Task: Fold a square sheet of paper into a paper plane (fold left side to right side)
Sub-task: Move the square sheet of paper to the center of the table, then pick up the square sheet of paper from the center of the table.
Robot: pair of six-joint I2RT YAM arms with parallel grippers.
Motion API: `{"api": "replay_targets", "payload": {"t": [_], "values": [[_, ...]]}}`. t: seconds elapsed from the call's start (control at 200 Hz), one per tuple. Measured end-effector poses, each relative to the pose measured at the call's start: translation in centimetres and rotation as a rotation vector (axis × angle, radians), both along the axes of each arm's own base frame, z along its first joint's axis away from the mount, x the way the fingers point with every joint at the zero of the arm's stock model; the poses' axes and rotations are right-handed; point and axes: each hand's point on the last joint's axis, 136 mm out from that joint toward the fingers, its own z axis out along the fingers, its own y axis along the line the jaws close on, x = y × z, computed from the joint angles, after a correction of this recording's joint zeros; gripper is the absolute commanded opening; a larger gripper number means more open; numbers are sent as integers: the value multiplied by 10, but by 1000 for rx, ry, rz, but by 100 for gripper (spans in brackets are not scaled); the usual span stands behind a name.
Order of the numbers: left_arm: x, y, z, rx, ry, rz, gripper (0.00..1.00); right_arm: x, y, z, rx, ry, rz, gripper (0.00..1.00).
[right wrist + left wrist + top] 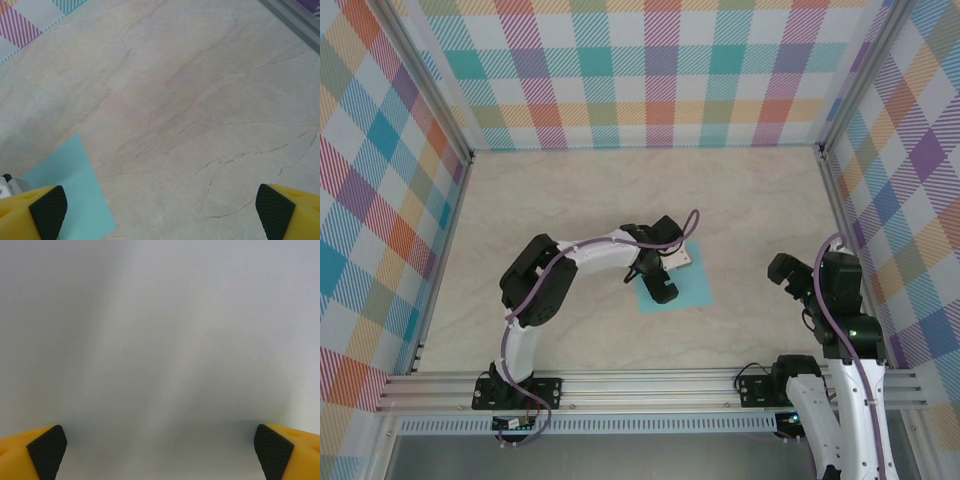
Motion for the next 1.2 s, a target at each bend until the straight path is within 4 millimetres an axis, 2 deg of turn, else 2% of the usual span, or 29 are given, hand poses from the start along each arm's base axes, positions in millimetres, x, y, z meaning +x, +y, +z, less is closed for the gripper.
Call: {"api": "replay_targets", "payload": {"t": [0.155, 0.225, 0.36, 0.475, 0.565, 0.665, 0.8, 0.885, 0.95, 1.065, 1.2], "values": [[0, 6, 2, 9, 7, -9, 100, 3, 10, -13, 46, 46, 36, 100], [-2, 6, 12, -6, 7, -7, 100, 9, 17, -21, 81, 84, 59, 100], [-2, 1, 58, -118, -45, 41, 100, 22, 32, -42, 159, 181, 105, 100], [5, 6, 104, -264, -80, 180, 100, 33, 46, -63, 206, 266, 143, 100], [8, 18, 119, -358, -65, 312, 100, 43, 61, -79, 209, 332, 190, 100], [-3, 29, 106, -425, 23, 456, 97, 54, 82, -98, 176, 424, 259, 100], [-33, 35, 60, -455, 217, 636, 93, 89, 113, -109, 122, 466, 336, 97], [-48, 36, 41, -473, 325, 727, 91, 113, 132, -115, 102, 469, 373, 96], [-53, 35, 35, -488, 375, 771, 91, 129, 145, -121, 90, 473, 392, 96], [-50, 27, 38, -531, 412, 809, 91, 154, 165, -132, 62, 485, 424, 97], [-49, 22, 42, -560, 431, 821, 91, 174, 182, -147, 32, 502, 455, 99]]}}
